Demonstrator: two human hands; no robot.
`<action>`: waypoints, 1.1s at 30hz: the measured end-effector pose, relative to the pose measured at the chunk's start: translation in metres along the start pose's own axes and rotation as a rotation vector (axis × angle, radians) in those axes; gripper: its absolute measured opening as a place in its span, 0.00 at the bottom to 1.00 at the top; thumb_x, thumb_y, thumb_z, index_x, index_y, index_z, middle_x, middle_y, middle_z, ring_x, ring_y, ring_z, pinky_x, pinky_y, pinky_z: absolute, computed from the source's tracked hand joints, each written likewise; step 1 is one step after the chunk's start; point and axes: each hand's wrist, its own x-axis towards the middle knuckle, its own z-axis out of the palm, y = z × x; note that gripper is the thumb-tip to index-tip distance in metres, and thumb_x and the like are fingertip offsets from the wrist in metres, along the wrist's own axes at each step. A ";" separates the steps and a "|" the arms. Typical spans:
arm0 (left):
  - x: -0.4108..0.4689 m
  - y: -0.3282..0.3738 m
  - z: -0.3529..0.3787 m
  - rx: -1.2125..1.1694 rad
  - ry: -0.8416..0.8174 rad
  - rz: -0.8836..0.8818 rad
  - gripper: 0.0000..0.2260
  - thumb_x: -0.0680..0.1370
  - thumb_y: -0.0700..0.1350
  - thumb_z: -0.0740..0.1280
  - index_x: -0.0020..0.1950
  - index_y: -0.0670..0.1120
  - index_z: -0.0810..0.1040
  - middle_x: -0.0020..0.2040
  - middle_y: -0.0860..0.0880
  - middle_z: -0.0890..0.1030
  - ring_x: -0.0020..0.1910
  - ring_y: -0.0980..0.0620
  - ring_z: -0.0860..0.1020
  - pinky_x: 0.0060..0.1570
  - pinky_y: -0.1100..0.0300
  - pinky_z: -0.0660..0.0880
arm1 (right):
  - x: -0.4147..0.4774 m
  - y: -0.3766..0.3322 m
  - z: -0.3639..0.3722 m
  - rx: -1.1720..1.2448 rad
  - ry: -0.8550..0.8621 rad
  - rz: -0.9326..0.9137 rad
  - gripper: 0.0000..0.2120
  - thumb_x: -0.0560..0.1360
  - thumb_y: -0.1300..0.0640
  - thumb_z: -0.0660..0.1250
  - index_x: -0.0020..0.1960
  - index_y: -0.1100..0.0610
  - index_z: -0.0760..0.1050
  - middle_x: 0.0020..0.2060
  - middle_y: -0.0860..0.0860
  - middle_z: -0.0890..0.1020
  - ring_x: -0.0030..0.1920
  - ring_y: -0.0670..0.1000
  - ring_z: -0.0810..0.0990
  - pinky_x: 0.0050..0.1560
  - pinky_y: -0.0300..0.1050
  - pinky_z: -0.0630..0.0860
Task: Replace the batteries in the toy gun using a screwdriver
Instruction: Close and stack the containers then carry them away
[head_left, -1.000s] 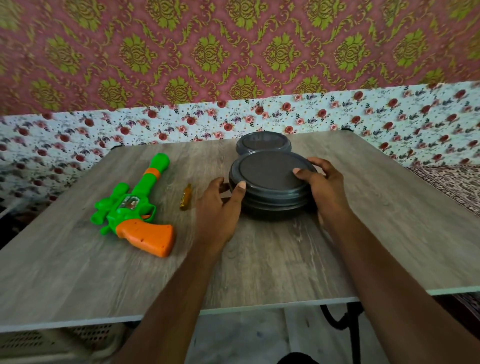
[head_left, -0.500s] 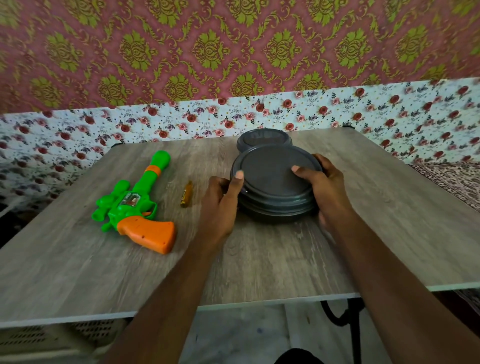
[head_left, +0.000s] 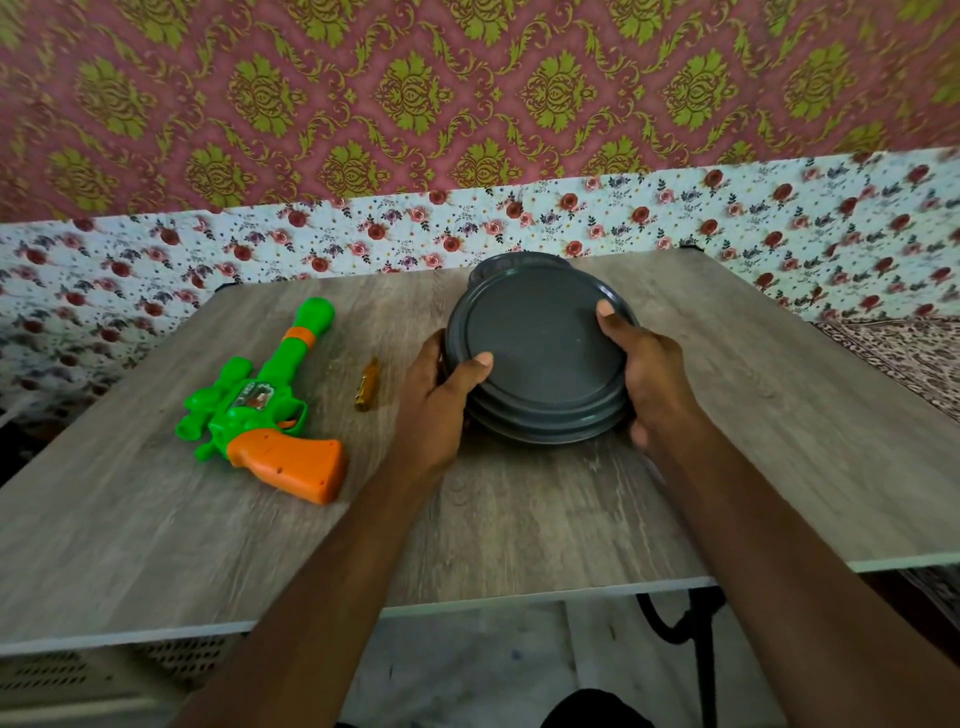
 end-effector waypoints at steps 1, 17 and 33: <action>0.000 -0.001 0.000 0.007 0.007 0.002 0.13 0.81 0.44 0.69 0.61 0.61 0.78 0.58 0.60 0.84 0.59 0.59 0.82 0.63 0.50 0.79 | -0.001 -0.001 0.000 -0.002 0.005 0.001 0.20 0.74 0.48 0.77 0.58 0.61 0.82 0.48 0.54 0.89 0.50 0.56 0.88 0.53 0.53 0.85; -0.009 0.002 0.003 -0.171 -0.170 -0.162 0.22 0.80 0.45 0.70 0.72 0.58 0.70 0.64 0.47 0.82 0.56 0.41 0.85 0.43 0.40 0.84 | 0.003 -0.001 -0.002 0.060 -0.029 0.038 0.25 0.75 0.40 0.70 0.63 0.57 0.81 0.54 0.55 0.87 0.55 0.58 0.86 0.57 0.56 0.83; -0.012 0.008 -0.003 -0.151 -0.167 -0.097 0.18 0.82 0.44 0.63 0.72 0.43 0.73 0.50 0.46 0.86 0.44 0.51 0.84 0.34 0.67 0.79 | -0.002 -0.017 -0.022 -0.104 -0.071 0.031 0.22 0.71 0.41 0.74 0.56 0.57 0.84 0.48 0.57 0.88 0.45 0.56 0.88 0.44 0.48 0.81</action>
